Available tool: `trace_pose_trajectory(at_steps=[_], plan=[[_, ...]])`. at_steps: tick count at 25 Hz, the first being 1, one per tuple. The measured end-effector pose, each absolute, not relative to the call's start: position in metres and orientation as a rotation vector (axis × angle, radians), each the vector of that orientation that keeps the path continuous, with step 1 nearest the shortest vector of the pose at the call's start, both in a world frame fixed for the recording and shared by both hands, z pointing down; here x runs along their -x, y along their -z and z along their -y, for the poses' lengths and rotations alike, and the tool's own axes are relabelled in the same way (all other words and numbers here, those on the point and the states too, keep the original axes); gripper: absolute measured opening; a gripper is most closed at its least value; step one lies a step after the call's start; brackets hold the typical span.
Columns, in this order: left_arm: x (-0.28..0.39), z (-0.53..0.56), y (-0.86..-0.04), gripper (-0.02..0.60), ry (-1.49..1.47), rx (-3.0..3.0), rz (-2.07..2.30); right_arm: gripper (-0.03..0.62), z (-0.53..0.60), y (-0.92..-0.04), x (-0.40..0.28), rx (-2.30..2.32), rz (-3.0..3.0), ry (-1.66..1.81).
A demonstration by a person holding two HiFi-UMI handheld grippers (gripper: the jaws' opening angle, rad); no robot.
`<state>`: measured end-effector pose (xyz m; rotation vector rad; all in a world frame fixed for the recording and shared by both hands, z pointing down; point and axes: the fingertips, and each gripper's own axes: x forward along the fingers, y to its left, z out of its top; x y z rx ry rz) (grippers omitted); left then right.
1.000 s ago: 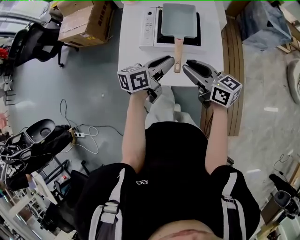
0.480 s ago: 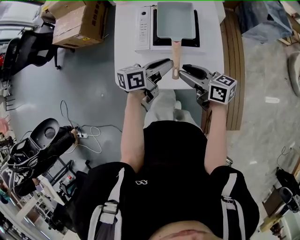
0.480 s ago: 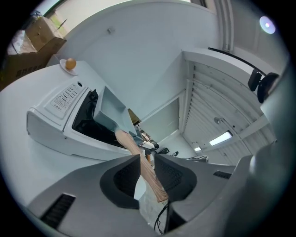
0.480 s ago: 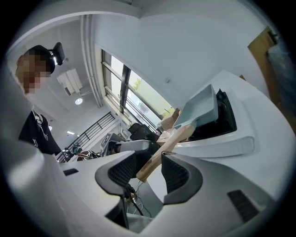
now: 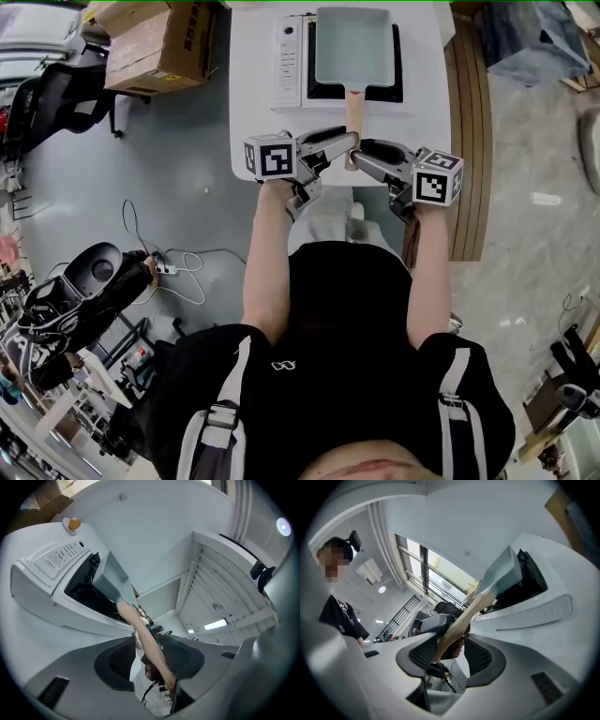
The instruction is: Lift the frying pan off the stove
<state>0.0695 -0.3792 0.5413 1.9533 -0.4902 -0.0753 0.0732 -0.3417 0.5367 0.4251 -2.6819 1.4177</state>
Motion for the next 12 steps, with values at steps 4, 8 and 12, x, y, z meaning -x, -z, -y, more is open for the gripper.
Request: trace_pose_trajectory(at_steps=[4, 8, 12], plan=[[-0.082, 0.381, -0.542, 0.198, 0.079, -1.937, 0.449, 0.186, 0.340, -0.537, -0.068, -0.364, 2.692, -1.486], [-0.090, 0.384, -0.543, 0.169, 0.086, -1.936, 0.428, 0.186, 0.338, -0.537, -0.066, -0.301, 2.696, -1.535], [-0.091, 0.385, -0.543, 0.163, 0.117, -1.921, 0.406, 0.187, 0.338, -0.537, -0.063, -0.257, 2.705, -1.638]])
